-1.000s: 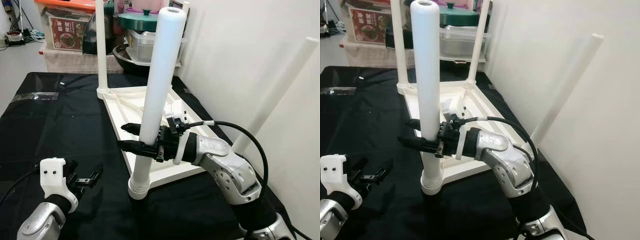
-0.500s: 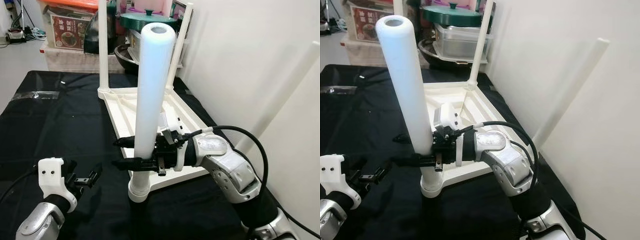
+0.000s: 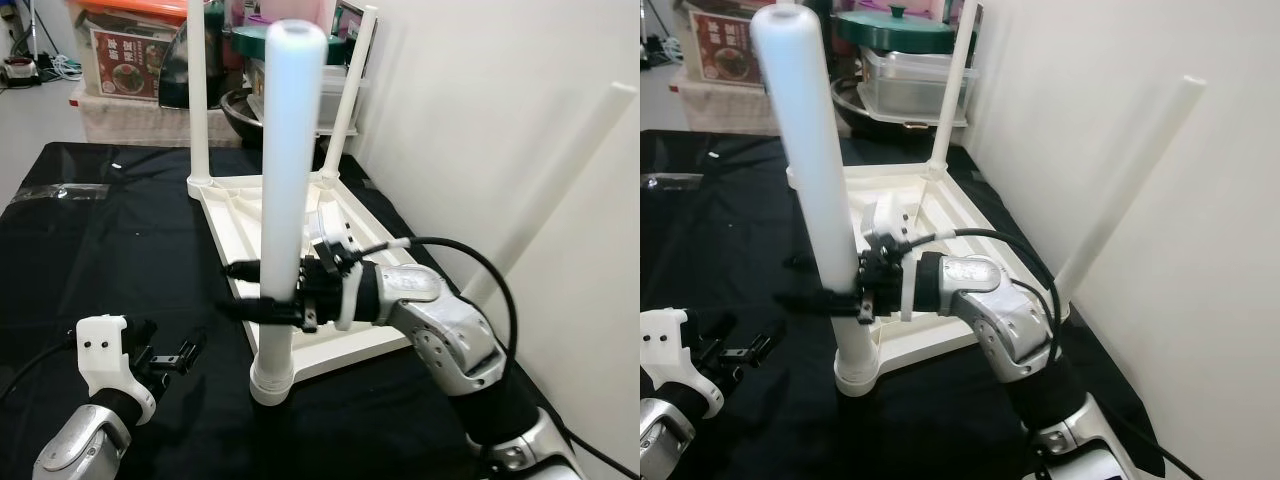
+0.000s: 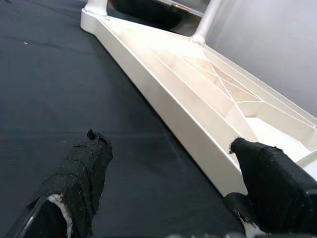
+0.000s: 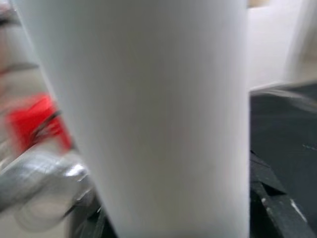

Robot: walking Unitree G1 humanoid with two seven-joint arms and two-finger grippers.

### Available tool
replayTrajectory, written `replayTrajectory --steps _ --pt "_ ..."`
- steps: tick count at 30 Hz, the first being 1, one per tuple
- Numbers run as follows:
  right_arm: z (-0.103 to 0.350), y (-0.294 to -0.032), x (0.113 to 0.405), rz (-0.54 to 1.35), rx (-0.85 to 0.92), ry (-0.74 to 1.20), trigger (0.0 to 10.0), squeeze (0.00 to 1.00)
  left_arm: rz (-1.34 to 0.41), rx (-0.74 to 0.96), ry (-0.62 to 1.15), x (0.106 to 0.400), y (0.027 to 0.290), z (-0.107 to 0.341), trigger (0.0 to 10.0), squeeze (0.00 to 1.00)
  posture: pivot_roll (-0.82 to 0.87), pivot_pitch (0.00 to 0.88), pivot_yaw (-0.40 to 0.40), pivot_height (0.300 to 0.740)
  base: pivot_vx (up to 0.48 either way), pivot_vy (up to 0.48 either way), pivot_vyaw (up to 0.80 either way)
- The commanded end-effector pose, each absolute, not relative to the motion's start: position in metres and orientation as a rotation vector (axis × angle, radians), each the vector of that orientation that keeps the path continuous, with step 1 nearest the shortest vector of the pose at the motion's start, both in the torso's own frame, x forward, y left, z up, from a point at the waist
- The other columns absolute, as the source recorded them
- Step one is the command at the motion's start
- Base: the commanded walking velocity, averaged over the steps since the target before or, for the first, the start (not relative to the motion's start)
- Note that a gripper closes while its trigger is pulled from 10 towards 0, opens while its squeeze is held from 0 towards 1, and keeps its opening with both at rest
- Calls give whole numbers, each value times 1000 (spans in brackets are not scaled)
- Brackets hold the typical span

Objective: Building children table

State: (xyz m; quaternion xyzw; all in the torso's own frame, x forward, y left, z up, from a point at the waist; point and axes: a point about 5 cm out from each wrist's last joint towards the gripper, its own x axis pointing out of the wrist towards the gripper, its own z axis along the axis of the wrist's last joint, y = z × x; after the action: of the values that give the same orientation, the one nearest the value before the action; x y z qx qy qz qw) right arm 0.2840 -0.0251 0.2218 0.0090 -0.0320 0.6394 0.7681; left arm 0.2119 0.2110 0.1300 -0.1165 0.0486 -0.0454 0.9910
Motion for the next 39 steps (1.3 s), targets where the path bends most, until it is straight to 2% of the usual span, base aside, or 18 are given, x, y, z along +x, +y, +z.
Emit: replayTrajectory --steps 1,2,3,4,5,6,7,9,10,11,12,19,25,26,31,36,37,39 --pt "162 -35 306 1012 96 242 10000 0 -100 -252 94 210 206 131 10000 0 147 0 -166 740 0 0 0" --pt "162 -35 306 1012 96 242 10000 0 -100 -252 94 210 206 131 10000 0 147 0 -166 740 0 0 0" --pt "155 -42 311 865 121 255 10000 0 -98 -254 92 209 206 131 10000 0 149 0 -159 740 0 0 0" --pt "155 -42 311 865 121 255 10000 0 -98 -254 92 209 206 131 10000 0 149 0 -159 740 0 0 0" --pt "145 -53 313 727 132 264 10000 0 -96 -255 91 209 207 131 10000 0 145 0 -154 740 0 0 0" --pt "145 -53 313 727 132 264 10000 0 -96 -255 91 209 207 131 10000 0 145 0 -154 740 0 0 0" --pt "136 -66 314 569 126 256 10000 0 -96 -255 93 208 207 132 10000 0 146 0 -148 740 0 0 0" --pt "136 -66 314 569 126 256 10000 0 -96 -255 93 208 207 132 10000 0 146 0 -148 740 0 0 0" --pt "133 -83 314 398 119 222 10000 0 -95 -254 96 206 208 131 10000 0 148 0 -138 740 0 0 0" --pt "133 -83 314 398 119 222 10000 0 -95 -254 96 206 208 131 10000 0 148 0 -138 740 0 0 0" --pt "132 -97 310 268 109 183 10000 0 -94 -253 99 204 210 131 10000 0 135 0 -115 740 0 0 0" --pt "127 -107 301 164 44 228 10000 0 -108 -249 116 205 211 131 10000 0 121 0 -106 740 0 0 0" --pt "130 -102 307 136 79 245 10000 0 -101 -242 123 205 211 130 10000 0 135 0 -120 740 0 0 0" --pt "135 -98 308 156 101 226 10000 1000 -97 -241 123 205 212 130 10000 0 136 0 -121 740 0 0 0" --pt "174 -84 316 289 183 113 10000 1000 -96 -239 121 204 214 132 10000 0 123 0 -112 740 0 0 0" --pt "203 -90 323 352 201 13 10000 1000 -103 -241 124 206 212 131 10000 0 109 0 -105 740 0 0 0" --pt "218 -98 330 389 192 -34 10000 804 -110 -241 126 207 210 130 10000 0 107 0 -105 740 0 0 0" --pt "223 -101 332 407 187 -47 10000 804 -111 -242 127 208 210 130 10000 0 107 0 -105 740 0 0 0"
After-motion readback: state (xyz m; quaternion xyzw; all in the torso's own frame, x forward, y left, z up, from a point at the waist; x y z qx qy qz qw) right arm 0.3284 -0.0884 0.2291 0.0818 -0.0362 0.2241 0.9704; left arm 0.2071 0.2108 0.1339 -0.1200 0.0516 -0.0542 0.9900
